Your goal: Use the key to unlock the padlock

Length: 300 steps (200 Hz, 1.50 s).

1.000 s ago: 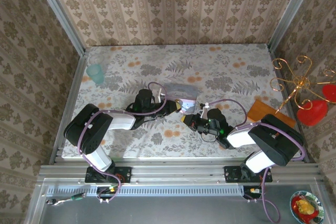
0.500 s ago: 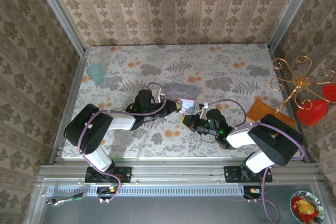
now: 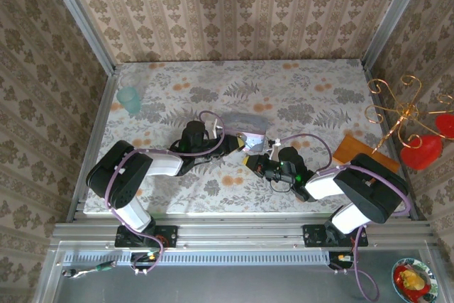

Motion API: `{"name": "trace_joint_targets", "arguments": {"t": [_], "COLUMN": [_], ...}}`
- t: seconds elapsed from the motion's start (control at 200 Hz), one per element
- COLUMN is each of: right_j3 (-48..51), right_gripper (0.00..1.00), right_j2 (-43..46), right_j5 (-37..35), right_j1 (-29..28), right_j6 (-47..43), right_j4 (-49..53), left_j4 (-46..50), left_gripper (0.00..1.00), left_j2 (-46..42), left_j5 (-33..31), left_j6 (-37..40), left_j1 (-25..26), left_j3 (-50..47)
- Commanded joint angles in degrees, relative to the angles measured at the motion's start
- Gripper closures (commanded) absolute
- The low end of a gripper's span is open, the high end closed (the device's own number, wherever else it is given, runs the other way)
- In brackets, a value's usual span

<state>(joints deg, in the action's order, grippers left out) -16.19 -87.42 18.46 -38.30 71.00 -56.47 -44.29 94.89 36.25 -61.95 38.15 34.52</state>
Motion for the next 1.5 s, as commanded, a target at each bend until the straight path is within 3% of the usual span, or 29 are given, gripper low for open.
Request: {"name": "trace_joint_targets", "arguments": {"t": [0.0, 0.79, 1.495], "right_j3": [-1.54, -1.22, -3.44], "right_gripper": [1.00, 1.00, 1.00], "right_j2": [-1.00, 2.53, 9.37], "right_j5": [-0.42, -1.47, -0.66], "right_j1": [-0.31, 0.00, 1.34], "right_j6": [0.95, -0.43, -4.03], "right_j4": [-1.36, 1.55, 6.90], "left_j4": [-5.80, -6.01, 2.44], "left_gripper": [1.00, 1.00, 1.00], "left_j2": [-1.20, -0.02, -1.13], "left_j5": [1.68, 3.74, 4.00], "left_j6": [-0.45, -0.32, 4.12], "left_j1": [-0.03, 0.59, 3.94], "left_j3": [-0.16, 0.57, 0.54]}}
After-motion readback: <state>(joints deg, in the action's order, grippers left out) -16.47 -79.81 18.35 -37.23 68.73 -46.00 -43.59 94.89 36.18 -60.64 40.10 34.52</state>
